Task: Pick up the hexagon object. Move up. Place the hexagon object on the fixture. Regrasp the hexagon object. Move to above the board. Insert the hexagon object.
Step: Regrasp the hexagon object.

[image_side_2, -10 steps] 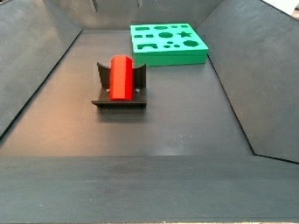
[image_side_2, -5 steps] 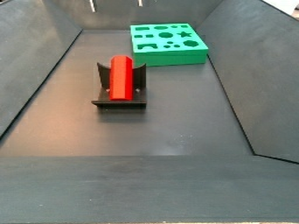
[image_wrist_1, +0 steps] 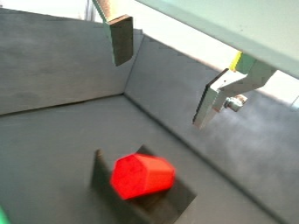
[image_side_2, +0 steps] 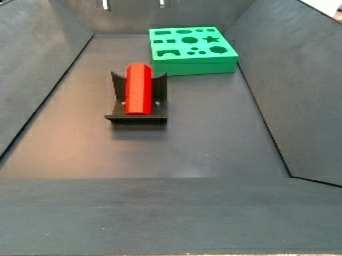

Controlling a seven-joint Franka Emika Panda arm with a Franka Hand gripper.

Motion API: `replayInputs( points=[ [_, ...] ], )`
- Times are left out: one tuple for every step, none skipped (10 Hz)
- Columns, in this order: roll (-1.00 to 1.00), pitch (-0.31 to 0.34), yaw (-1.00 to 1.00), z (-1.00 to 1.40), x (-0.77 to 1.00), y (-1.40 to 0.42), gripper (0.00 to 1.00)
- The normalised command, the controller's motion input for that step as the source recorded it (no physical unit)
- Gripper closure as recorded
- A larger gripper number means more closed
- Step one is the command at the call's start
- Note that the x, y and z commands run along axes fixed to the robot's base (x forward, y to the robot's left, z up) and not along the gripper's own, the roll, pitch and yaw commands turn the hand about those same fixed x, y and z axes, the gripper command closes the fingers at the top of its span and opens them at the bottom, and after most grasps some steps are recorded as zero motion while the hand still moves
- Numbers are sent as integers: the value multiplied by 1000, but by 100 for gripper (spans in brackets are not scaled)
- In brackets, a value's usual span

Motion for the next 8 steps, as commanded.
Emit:
replayInputs(
  points=[
    [1000,26,51,-15,51,-26,0],
    [1000,36,55,-16,60,-27,0],
    [1000,61,65,-10,73,-33,0],
    [1000,75,74,-9,77,-36,0],
    [1000,108,101,-16,88,-36,0],
    [812,112,108,-16,89,-38,0],
    [552,106,123,-18,91,-42,0],
    [374,96,133,-13,90,-34,0]
  ],
)
